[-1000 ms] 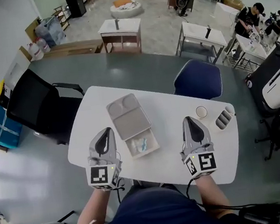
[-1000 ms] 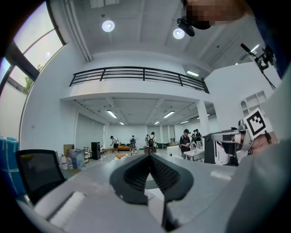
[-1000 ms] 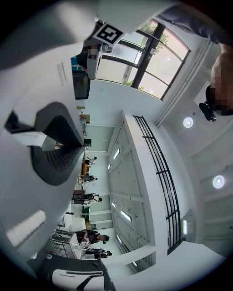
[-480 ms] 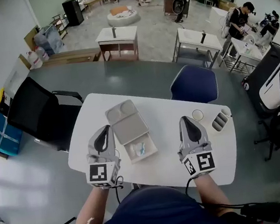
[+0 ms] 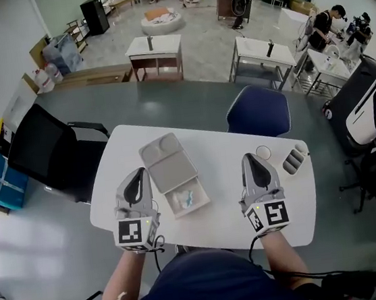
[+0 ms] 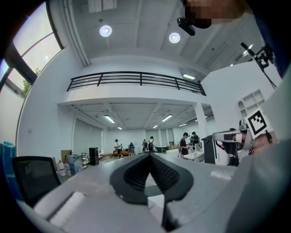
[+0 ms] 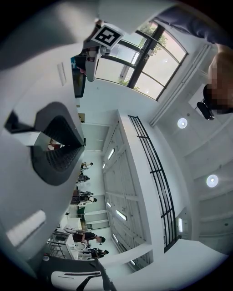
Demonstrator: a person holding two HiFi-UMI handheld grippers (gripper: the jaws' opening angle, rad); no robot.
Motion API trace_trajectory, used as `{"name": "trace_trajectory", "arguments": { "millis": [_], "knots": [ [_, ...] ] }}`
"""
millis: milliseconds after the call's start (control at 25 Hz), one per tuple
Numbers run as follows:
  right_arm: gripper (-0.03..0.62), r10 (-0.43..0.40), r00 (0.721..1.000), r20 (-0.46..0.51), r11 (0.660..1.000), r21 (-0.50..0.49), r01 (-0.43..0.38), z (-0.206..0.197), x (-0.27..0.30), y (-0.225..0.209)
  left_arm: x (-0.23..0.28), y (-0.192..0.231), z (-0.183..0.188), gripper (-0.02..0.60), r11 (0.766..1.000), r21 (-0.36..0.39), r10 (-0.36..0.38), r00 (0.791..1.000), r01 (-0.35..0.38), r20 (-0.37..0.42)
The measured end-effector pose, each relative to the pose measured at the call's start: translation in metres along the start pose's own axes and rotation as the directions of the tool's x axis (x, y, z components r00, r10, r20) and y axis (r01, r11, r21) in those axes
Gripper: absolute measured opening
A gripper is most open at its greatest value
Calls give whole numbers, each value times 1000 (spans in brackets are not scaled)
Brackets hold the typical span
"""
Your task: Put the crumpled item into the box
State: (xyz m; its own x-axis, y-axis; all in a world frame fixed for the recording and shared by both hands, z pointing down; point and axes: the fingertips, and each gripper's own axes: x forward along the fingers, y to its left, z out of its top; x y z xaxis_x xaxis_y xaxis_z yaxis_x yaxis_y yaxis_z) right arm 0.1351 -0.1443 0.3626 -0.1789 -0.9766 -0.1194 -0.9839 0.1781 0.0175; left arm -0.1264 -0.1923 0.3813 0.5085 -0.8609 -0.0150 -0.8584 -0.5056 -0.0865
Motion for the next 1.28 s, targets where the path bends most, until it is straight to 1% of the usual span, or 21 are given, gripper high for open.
{"name": "trace_trajectory", "arguments": {
  "millis": [280,400,560,800,1080,1280],
  "knots": [
    [2,4,1000,-4,1000,-1,-4,2,-1,0,-3,0,0,2,1000,1,5,1000,-5,-6],
    [2,3,1000,-7,1000,4,-3,-1,-3,-2,-4,-2,-1,2,1000,-15,10,1000,-11,-13],
    [2,2,1000,-10,1000,10,-2,-3,-3,-2,-3,0,0,2,1000,7,2,1000,-2,-12],
    [2,14,1000,-3,1000,9,-14,-1,-4,0,-3,-1,-1,2,1000,4,2,1000,-2,-13],
    [2,7,1000,-8,1000,11,-7,-2,-5,0,-4,1,-4,2,1000,4,-1,1000,1,-16],
    [2,14,1000,10,1000,26,-15,-1,-5,1,-3,0,-5,2,1000,3,-1,1000,1,-18]
  ]
}}
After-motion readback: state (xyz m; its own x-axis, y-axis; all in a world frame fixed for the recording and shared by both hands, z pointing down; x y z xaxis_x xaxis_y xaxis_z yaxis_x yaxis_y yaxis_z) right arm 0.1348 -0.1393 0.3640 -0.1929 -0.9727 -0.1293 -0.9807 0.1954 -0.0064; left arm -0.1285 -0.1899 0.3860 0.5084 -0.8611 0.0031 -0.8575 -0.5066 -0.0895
